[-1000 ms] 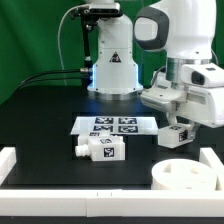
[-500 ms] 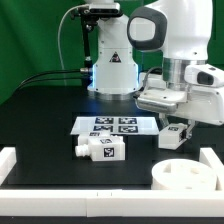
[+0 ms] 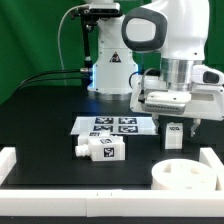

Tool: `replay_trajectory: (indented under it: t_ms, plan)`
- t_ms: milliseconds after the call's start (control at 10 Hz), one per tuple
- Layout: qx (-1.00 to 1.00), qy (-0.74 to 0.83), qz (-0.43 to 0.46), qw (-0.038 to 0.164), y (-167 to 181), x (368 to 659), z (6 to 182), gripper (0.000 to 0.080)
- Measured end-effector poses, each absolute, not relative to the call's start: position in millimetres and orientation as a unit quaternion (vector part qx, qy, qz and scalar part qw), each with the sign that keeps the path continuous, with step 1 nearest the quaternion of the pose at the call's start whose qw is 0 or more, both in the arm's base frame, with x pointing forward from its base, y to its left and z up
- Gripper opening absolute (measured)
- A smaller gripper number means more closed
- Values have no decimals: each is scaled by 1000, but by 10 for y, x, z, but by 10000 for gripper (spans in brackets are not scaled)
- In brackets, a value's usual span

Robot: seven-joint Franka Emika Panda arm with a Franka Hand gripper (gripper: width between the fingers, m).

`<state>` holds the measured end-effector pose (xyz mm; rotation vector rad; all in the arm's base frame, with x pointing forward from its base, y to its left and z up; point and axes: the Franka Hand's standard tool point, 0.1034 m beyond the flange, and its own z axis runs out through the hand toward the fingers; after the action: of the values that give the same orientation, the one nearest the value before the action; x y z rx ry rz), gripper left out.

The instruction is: Assemble stool

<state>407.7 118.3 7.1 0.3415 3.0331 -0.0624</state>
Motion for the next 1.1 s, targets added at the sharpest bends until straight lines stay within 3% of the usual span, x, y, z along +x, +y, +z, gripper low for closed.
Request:
replay_trajectory:
  t_ms: [100,200,600,1100]
  plan:
    - [128,991,-20,45,1183,4078,72,623]
    - [141,989,-18,48,1174,4099,106,623]
    - [376,922,-25,88,1181,4436,530,649]
    - [517,852,-7,86,1202,4459,509,649]
